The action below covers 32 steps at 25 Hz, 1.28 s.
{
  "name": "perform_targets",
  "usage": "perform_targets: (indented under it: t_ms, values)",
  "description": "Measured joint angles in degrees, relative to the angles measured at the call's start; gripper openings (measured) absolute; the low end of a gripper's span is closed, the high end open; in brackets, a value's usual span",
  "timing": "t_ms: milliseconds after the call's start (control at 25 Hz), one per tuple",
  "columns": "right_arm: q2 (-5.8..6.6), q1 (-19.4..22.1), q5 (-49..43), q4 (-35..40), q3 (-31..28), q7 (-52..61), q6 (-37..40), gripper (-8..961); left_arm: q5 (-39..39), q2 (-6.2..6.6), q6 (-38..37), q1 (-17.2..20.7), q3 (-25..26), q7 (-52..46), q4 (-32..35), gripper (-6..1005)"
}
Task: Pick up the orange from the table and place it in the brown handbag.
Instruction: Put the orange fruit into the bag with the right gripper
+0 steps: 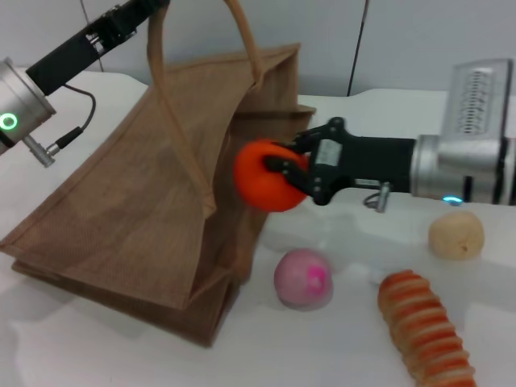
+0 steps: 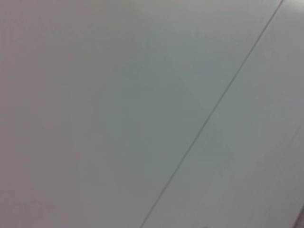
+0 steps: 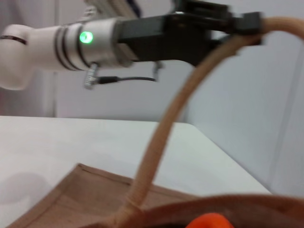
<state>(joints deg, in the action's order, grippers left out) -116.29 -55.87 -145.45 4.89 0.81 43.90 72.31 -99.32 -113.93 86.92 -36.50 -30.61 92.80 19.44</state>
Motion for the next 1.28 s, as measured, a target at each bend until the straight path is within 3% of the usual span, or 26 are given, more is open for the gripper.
perform_targets:
  t_ms: [480,880,1280]
  values:
    - [-0.22,-6.00,-0.26,-8.39,1.27,-4.12,-8.03,96,0.92,-0.13,5.23,-2.22,-0.25,-3.07,-0.28,126]
    - [-0.26,-5.89,0.42,-8.67,0.44,-4.97,-10.91,68,0.06,-0.15,11.77,-2.56,0.62,-5.19,-0.28,125]
    - [-0.46,-5.98,0.53,-10.33,-2.54,-6.72,-19.98,65,-1.33,-0.15,13.99,-2.80,0.63,-6.05,-0.28,125]
